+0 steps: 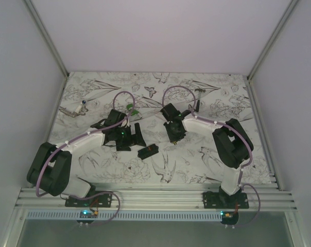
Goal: Snap on the fuse box
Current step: Pick up the fuse from the center of the board.
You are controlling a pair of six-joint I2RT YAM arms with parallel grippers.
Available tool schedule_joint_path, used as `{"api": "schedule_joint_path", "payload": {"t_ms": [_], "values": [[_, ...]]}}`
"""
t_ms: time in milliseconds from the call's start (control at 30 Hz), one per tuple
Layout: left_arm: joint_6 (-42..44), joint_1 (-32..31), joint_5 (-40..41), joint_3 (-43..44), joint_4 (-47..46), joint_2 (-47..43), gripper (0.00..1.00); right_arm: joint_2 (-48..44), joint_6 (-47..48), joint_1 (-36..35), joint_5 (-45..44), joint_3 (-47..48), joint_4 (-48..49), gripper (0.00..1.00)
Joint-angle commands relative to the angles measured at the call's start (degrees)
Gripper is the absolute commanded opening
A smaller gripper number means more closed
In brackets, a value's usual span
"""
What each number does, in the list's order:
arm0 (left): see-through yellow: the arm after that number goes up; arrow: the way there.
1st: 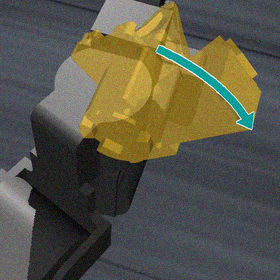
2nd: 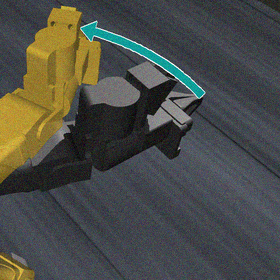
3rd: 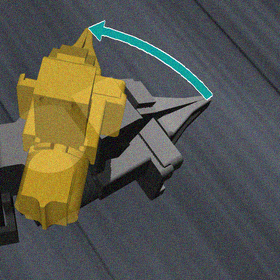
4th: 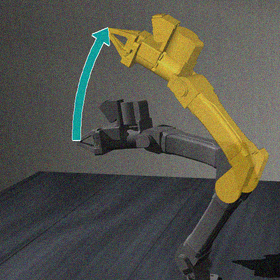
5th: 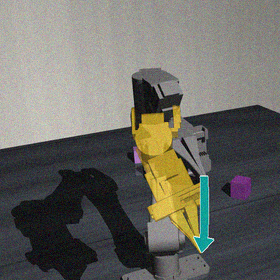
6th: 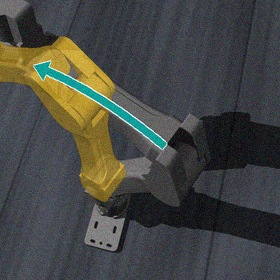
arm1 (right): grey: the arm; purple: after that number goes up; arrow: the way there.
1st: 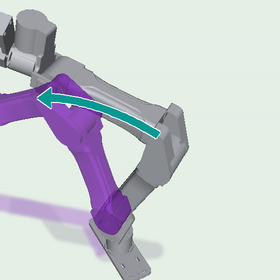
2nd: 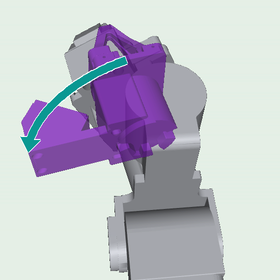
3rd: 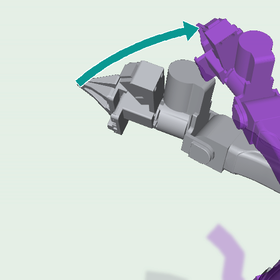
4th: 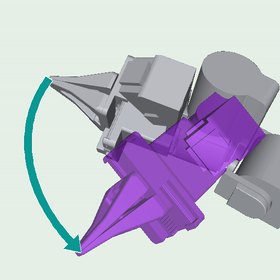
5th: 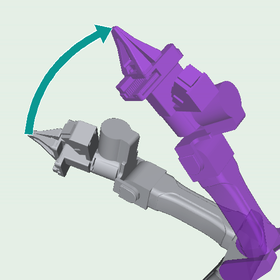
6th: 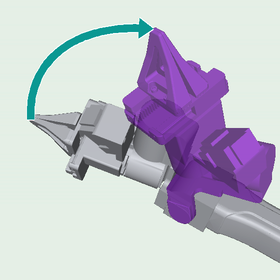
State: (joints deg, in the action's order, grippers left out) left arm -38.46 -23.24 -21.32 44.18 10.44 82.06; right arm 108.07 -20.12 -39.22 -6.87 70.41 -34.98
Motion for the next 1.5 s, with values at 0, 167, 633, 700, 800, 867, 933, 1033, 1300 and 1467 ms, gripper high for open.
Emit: {"api": "schedule_joint_path", "payload": {"t_ms": [0,167,633,700,800,867,933,1033,1300,1467], "values": [[0.3,0.0,-1.3,-0.2,1.6,-0.6,0.98,-0.1,-0.1,0.6,0.3,-1.3,1.1,0.28],[-0.1,-0.4,-1.4,0.3,1.5,-1.1,0.97,-2.6,-0.8,0.6,0.3,-2.1,1.9,0.26],[-8.4,-7.0,8.0,-0.1,-11.0,-6.0,0.91,-12.2,-10.0,0.5,9.5,-2.7,10.2,0.26],[-9.3,-9.2,13.2,-1.1,-13.4,-8.3,0.89,-13.9,-12.5,0.3,10.3,-3.4,12.6,0.26],[-9.3,-12.3,20.4,-2.5,-16.8,-12.8,0.85,-16.4,-16.2,0.0,10.3,-4.4,16.4,0.25],[-9.4,-13.8,24.8,-3.7,-19.0,-14.6,0.81,-17.8,-18.4,-0.3,10.5,-5.3,19.0,0.25],[-9.1,-14.9,27.8,-4.7,-21.0,-16.1,0.77,-20.3,-20.2,-0.8,10.4,-5.8,21.1,0.26],[-8.3,-16.1,30.6,-5.5,-23.1,-17.3,0.70,-21.9,-22.9,-1.2,10.6,-6.5,23.4,0.26],[-6.1,-17.9,30.5,-3.7,-25.8,-15.0,0.51,-23.5,-27.5,-1.8,12.1,-7.8,27.4,0.25],[-4.2,-18.6,30.6,-2.7,-27.6,-13.3,0.48,-23.5,-29.3,-1.8,13.8,-8.4,29.0,0.25]]}}
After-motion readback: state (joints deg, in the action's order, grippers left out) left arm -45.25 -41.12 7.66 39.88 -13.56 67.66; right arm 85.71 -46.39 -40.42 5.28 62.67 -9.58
